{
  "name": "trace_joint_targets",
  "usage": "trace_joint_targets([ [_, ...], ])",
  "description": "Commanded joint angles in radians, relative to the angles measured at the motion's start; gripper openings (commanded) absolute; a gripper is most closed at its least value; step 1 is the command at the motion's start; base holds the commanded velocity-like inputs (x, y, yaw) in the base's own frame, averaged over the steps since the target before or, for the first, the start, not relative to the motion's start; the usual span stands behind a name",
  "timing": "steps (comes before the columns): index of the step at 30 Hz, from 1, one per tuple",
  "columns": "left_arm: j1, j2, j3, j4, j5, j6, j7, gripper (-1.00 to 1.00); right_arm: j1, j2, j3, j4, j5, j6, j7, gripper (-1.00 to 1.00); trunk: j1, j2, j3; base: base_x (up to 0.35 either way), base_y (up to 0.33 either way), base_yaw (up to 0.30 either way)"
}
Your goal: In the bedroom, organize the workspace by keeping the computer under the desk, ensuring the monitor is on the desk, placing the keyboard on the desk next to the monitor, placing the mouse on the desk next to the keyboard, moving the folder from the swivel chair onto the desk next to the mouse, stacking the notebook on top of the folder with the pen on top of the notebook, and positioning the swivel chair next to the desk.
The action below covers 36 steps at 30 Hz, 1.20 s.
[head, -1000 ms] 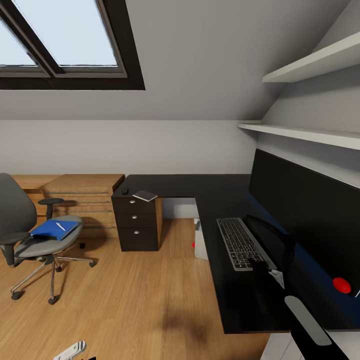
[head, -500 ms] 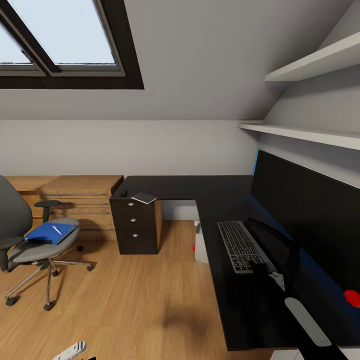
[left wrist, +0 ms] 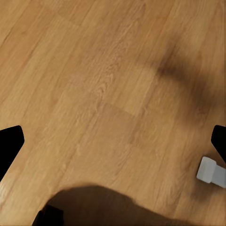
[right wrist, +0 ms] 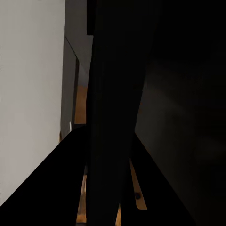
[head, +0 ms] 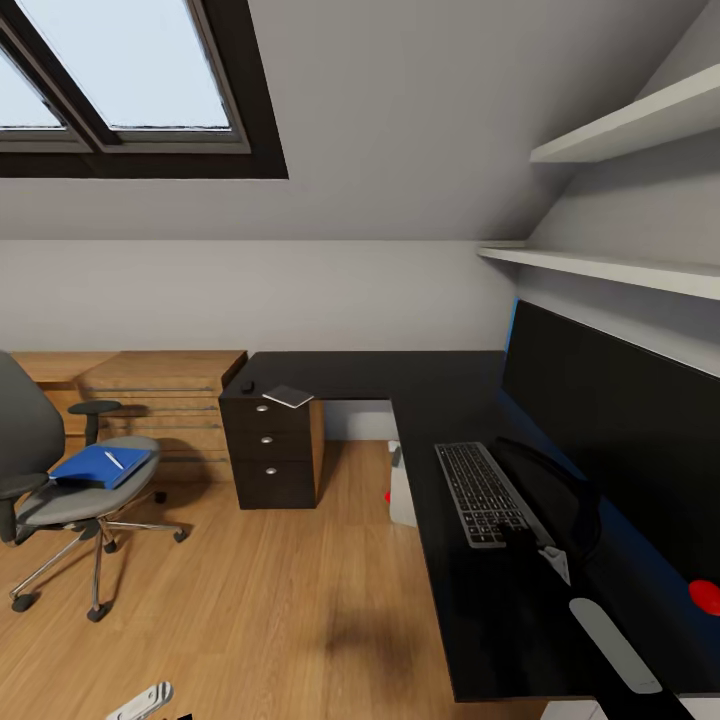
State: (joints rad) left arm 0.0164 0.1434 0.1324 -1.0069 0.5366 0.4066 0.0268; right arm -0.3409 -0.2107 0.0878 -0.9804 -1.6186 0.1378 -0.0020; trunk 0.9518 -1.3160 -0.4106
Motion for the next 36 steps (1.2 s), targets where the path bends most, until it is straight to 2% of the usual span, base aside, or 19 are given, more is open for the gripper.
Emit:
trace_joint_targets([
  [1,0.000,0.000,0.001,-0.002,0.009,0.006,0.003,1.00,-0.001,-0.001,0.001,0.009,-0.001,0.000,-0.032,-1.00,0.000,0.000,-0.001,0.000,0.000,0.000],
  [36,0.000,-0.001,0.001,-0.002,0.009,0.004,0.005,1.00,-0.001,-0.003,0.003,0.016,-0.001,-0.001,-0.023,-1.00,0.000,0.000,-0.001,0.002,0.000,0.000],
])
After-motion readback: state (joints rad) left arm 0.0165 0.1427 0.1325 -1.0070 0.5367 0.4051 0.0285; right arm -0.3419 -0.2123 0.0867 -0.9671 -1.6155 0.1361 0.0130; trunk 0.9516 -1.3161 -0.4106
